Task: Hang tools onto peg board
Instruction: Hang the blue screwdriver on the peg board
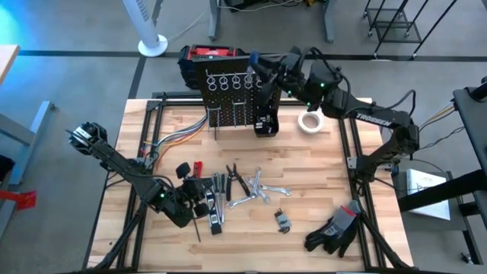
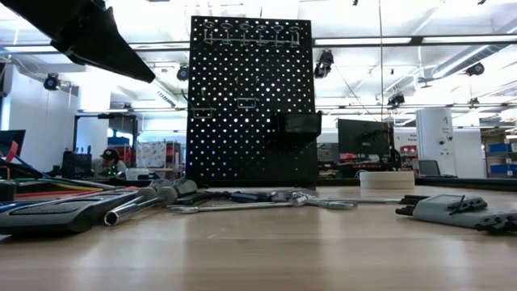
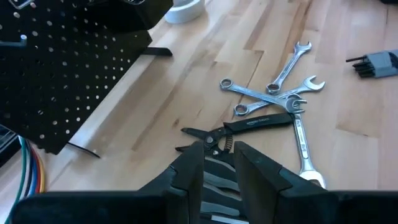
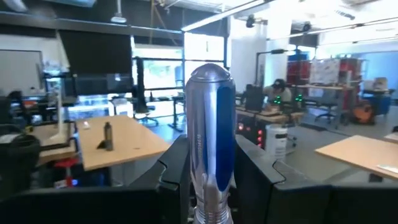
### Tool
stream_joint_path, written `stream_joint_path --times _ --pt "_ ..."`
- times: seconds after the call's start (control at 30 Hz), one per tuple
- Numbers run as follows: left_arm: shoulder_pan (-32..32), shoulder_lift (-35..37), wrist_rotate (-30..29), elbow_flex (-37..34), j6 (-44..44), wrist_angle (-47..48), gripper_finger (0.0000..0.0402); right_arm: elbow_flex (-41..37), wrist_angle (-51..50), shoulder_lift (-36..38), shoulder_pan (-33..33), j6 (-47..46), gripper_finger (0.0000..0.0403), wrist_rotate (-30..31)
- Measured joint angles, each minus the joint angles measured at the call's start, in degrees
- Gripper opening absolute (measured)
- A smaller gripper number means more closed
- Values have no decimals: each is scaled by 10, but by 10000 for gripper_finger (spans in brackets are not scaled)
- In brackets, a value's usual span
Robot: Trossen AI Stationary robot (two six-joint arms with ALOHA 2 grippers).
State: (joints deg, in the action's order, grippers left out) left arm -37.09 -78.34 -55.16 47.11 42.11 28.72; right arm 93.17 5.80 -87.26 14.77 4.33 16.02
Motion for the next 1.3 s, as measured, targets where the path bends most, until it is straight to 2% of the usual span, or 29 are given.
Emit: stream_joint_path --times 0.4,0.63,1.07,1.17,1.3 --pt "1 0 -28 0 -13 1 79 0 5 -8 32 -10 82 -24" --pt "2 0 -35 0 -21 1 79 0 -1 -37 43 -12 82 -28" --pt "5 0 -35 0 -18 0 79 0 -73 -53 48 -16 83 -30" --pt "5 0 -35 0 -15 0 79 0 -89 -49 47 -17 98 -30" --pt "5 0 -34 0 -11 1 79 0 -101 -38 46 -34 144 -30"
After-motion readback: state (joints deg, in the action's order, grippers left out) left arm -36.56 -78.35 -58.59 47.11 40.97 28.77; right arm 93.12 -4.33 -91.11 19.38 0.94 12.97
